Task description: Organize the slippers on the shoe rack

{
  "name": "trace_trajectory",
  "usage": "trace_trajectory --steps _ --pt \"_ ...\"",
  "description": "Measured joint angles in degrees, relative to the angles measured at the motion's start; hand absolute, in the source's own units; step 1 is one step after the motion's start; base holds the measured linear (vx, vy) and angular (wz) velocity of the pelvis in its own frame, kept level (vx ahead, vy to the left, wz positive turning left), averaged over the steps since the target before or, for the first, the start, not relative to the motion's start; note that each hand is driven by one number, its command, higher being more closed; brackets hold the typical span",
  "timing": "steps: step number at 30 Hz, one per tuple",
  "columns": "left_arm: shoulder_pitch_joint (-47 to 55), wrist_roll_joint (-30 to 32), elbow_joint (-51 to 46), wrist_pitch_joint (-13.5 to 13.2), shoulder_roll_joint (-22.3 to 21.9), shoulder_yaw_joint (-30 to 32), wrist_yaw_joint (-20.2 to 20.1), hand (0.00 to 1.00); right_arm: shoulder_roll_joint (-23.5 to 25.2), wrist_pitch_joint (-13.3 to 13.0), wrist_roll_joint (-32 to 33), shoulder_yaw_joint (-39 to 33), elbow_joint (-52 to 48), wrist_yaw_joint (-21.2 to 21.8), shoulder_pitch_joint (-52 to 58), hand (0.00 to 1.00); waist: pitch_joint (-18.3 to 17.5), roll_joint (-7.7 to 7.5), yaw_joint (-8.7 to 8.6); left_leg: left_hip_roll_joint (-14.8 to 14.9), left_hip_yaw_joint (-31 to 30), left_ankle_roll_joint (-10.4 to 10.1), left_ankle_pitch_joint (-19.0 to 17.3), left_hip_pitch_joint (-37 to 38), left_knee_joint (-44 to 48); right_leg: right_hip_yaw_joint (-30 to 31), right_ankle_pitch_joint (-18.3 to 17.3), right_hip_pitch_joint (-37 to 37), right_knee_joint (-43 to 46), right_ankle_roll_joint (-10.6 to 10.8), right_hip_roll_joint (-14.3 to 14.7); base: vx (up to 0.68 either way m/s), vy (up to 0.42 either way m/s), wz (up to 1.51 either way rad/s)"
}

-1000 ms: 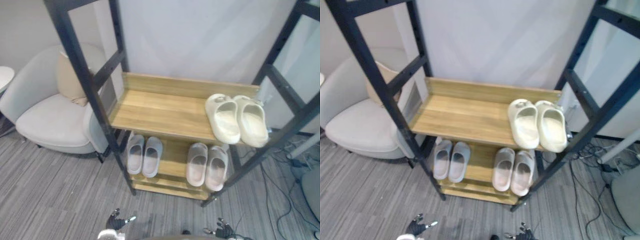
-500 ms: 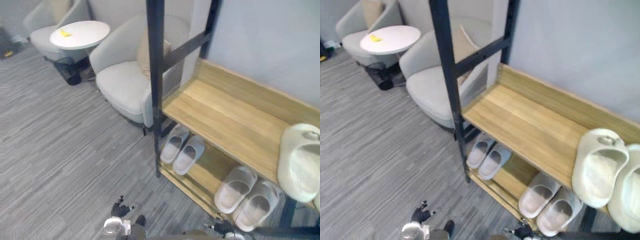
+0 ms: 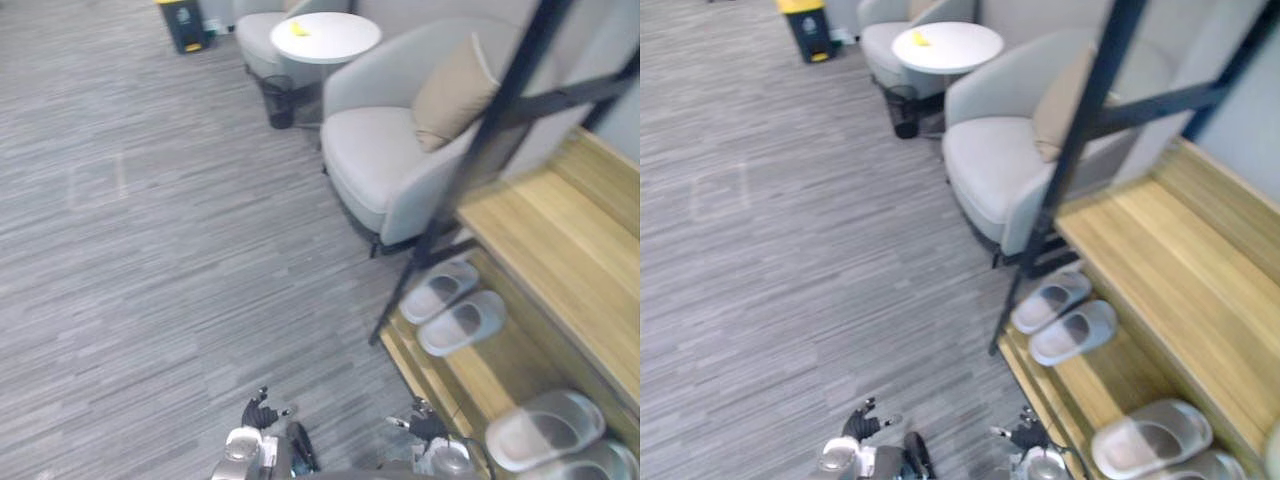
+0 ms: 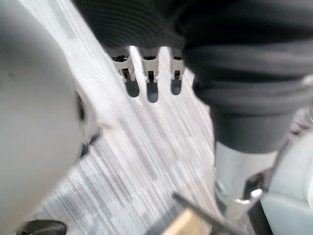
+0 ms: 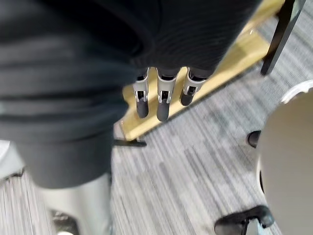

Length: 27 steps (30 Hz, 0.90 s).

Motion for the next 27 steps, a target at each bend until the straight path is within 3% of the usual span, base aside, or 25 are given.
trace_trajectory --steps 2,4,6,8,11,12,14,15,17,18,20,21,22,23,24,25,27 --pt "-0.02 0.01 0.03 0.01 0.87 0.05 0.00 0.00 0.64 0.15 -0.01 0.00 0.28 0.05 -0.80 0.00 -0.02 -0.06 0.36 -0.23 -0.63 0.55 -1.22 -0.78 1.35 0.10 0.83 -0.10 0.73 0.70 -0.19 0.12 0.144 0.29" --pt "0.22 0.01 0.18 0.31 1.43 0.20 0.00 0.00 1.07 0.24 -0.06 0.16 1.19 0.25 -2.15 0.00 0.00 -0.03 0.63 -0.69 -1.20 0.97 -2.71 -0.27 1.80 0.23 0.86 -2.01 7.26 0.75 -1.44 0.15 0.121 0.09" --pt "0.41 -0.03 0.63 0.53 1.78 0.00 -0.01 0.00 1.11 0.34 -0.13 0.49 1.14 0.65 -2.33 0.00 0.17 0.00 0.22 -1.94 -3.47 0.97 -2.85 1.94 -0.05 2.26 0.91 -7.89 21.61 0.49 -3.00 0.15 0.088 0.43" --pt "0.43 -0.10 1.01 0.60 2.09 0.06 0.02 0.00 0.84 0.34 -0.14 0.53 1.44 0.84 -2.20 0.00 0.33 -0.03 -0.45 -2.97 -6.26 0.49 -2.55 4.56 -2.74 5.51 -1.15 -11.06 25.42 0.85 -0.62 0.22 0.031 0.68" --pt "0.39 -0.41 1.86 0.59 1.91 0.17 0.08 0.00 0.10 0.18 -0.12 0.65 1.38 1.07 -2.42 0.00 0.63 0.14 -0.97 -3.35 -11.80 -0.12 -2.12 9.44 -7.84 5.85 -1.85 -17.86 19.55 -0.13 4.68 0.29 -0.024 0.81" --pt "0.36 -0.45 2.07 0.59 1.90 0.18 0.07 0.00 0.04 0.15 -0.12 0.64 1.36 1.07 -2.47 0.00 0.66 0.17 -1.16 -3.36 -12.48 -0.15 -2.11 9.97 -8.31 5.96 -1.57 -18.64 18.55 -0.48 5.19 0.40 -0.061 1.05" --pt "0.31 -0.61 2.69 0.59 1.78 0.64 0.05 0.00 -0.30 0.06 -0.13 0.56 1.15 1.07 -2.50 0.00 1.10 0.18 -2.27 -3.50 -16.20 -0.65 -1.97 13.37 -11.28 8.31 3.41 -21.49 10.33 -0.57 7.69 0.42 -0.091 1.03" --pt "-0.02 -0.60 2.73 0.54 1.88 1.24 0.04 0.00 -0.33 0.06 0.09 0.29 1.09 1.08 -2.40 0.00 1.74 -0.72 -2.70 -4.23 -19.10 -1.84 -2.47 15.94 -13.27 11.66 9.12 -22.36 2.76 -0.69 8.30 0.56 -0.181 1.11" --pt "-0.29 -0.60 2.96 0.54 1.87 1.52 0.04 0.00 -0.05 0.01 0.68 -0.28 0.75 1.08 -2.25 0.00 2.09 -1.08 -2.89 -4.39 -21.89 -2.63 -3.87 17.82 -12.88 14.16 14.81 -22.74 1.78 -1.71 8.27 0.52 -0.200 1.04" --pt "-0.50 -0.58 3.11 0.42 0.75 3.29 0.04 0.00 -0.63 0.10 0.70 -0.44 -0.52 1.12 -2.06 0.00 1.75 0.72 -2.86 -1.98 -24.59 -4.17 -5.88 19.16 -11.69 11.75 15.21 -21.97 4.60 -5.39 9.28 0.49 -0.171 0.88" --pt "-1.00 -0.58 2.45 0.28 -0.25 4.86 -0.01 0.00 -0.75 0.15 0.70 -0.66 -0.89 1.10 -2.67 0.00 2.43 1.76 -2.30 -1.01 -24.78 -4.62 -5.62 18.24 -9.32 9.54 12.77 -22.01 7.15 -7.07 9.21 0.63 -0.216 0.69" --pt "-0.95 -0.59 2.09 0.37 -1.59 6.71 0.04 0.00 -0.87 0.19 0.64 -0.63 -1.58 1.16 -2.72 0.00 3.02 2.28 -2.40 -0.37 -24.23 -5.18 -5.41 16.25 -2.47 8.63 10.83 -20.20 7.83 -8.13 9.27 0.61 -0.224 0.57" --pt "-0.73 -0.62 1.61 0.41 -2.61 8.41 0.06 0.00 -0.55 0.45 0.66 -0.22 -2.76 1.17 -2.14 0.00 3.28 2.20 -2.13 0.79 -22.47 -7.64 -4.59 11.99 10.33 8.07 9.41 -16.57 6.39 -8.35 9.28 0.49 -0.170 0.55" --pt "-0.60 -0.70 1.23 0.41 -2.84 8.84 0.06 0.00 -0.37 0.45 0.73 0.00 -3.22 1.15 -1.88 0.00 3.41 2.13 -2.13 1.56 -21.37 -8.68 -4.44 10.22 14.92 7.92 8.88 -15.11 5.74 -8.44 9.33 0.46 -0.149 0.43" --pt "-0.10 -0.84 -0.47 0.38 -3.60 9.93 0.09 0.00 0.48 0.43 0.93 0.18 -4.77 1.08 -1.09 0.00 3.87 2.00 -1.63 5.99 -16.22 -8.95 -4.76 5.53 28.37 6.88 7.42 -10.20 3.89 -9.01 9.85 0.43 -0.124 0.30" --pt "-0.12 -1.12 -2.13 0.40 -3.92 10.24 0.18 0.00 0.87 0.27 0.98 0.93 -5.48 1.07 -0.71 0.00 3.93 1.87 -0.99 9.73 -11.85 -8.32 -5.04 2.64 33.89 6.17 7.01 -6.46 1.96 -9.20 9.99 0.41 -0.116 0.25" --pt "-0.27 -2.13 -4.08 0.28 -4.27 10.24 0.20 0.00 1.03 0.26 1.03 1.76 -6.18 1.05 -0.14 0.00 3.85 1.17 0.08 12.90 -6.96 -8.13 -5.01 -1.20 33.94 5.00 6.36 -2.16 -2.04 -8.39 9.36 0.35 -0.076 0.17"
